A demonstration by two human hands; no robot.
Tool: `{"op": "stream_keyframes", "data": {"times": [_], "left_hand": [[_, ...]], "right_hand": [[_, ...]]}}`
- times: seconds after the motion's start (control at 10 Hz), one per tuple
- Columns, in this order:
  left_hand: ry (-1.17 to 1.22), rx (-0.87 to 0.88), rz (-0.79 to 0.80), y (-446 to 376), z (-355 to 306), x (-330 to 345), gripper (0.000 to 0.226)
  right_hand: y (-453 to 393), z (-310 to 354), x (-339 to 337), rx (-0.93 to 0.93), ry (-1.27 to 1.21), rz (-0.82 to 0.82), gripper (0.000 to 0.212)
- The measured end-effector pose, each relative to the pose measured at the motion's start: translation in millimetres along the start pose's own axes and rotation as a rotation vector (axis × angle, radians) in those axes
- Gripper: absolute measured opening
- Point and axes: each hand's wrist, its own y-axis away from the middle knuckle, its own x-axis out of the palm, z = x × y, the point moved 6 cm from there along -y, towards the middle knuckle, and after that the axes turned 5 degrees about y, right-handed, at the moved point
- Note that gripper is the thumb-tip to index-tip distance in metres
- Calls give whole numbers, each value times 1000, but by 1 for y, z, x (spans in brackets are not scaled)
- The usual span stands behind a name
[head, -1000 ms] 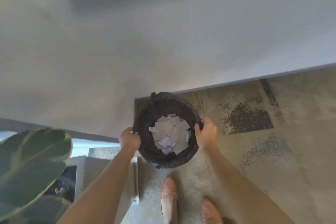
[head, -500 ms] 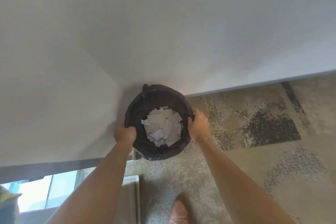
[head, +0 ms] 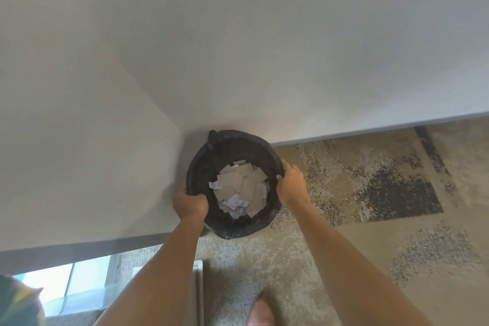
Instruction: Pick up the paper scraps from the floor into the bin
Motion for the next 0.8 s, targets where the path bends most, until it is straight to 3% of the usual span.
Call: {"op": "stream_keyframes", "data": {"times": [0.2, 0.4, 0.8], "left_hand": [[-228, -91, 72, 13, -1, 10, 49], [-354, -27, 126, 49, -24, 9, 59], [-397, 398, 116, 166, -74, -16, 63]], "right_hand": [[15, 10, 3, -52, 57, 173, 68], [52, 9, -8, -152, 138, 195, 56], [152, 14, -113, -291, 186, -128, 49]]}}
